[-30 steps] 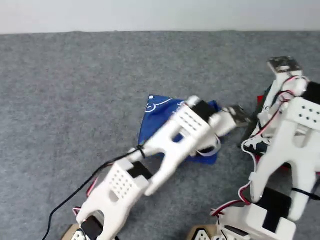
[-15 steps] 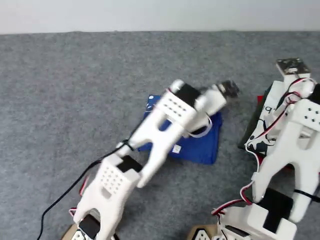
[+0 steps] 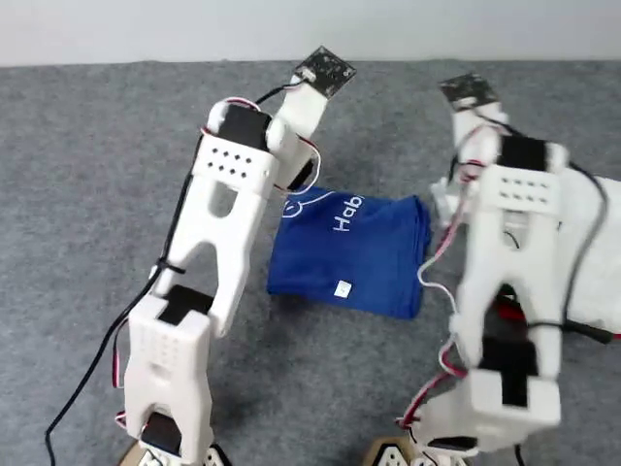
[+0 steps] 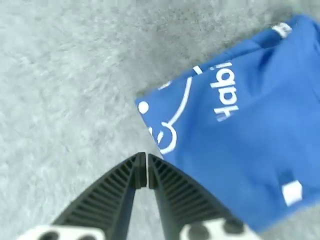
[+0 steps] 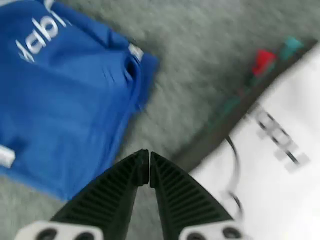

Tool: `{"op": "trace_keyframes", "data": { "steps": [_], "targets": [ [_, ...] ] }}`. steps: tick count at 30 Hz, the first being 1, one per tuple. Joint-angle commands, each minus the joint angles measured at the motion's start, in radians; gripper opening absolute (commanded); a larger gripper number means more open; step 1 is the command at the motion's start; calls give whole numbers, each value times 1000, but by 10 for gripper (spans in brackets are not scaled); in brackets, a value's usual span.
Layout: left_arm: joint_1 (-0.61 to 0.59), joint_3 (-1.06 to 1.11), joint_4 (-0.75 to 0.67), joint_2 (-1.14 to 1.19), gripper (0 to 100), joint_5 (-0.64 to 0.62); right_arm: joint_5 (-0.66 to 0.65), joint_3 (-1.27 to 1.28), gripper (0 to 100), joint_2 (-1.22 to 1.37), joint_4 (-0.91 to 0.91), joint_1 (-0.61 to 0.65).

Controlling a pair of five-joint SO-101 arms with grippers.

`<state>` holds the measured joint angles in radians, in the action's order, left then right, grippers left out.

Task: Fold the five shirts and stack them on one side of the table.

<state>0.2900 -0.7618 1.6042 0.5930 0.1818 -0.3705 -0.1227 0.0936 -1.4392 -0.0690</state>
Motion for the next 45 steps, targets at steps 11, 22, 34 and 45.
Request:
{"op": "trace_keyframes", "data": {
  "steps": [11,22,34,45],
  "targets": [
    [-6,-12,-249,230,13,-11,61,-49,9,283,265,105],
    [-46,-154,-195,405,14,-11,61,-51,9,426,303,-39],
    [-43,-579,61,493,14,-11,60,-51,9,259,222,36],
    [5,-410,-140,494,14,-11,60,-44,11,170,189,47]
  ]
}}
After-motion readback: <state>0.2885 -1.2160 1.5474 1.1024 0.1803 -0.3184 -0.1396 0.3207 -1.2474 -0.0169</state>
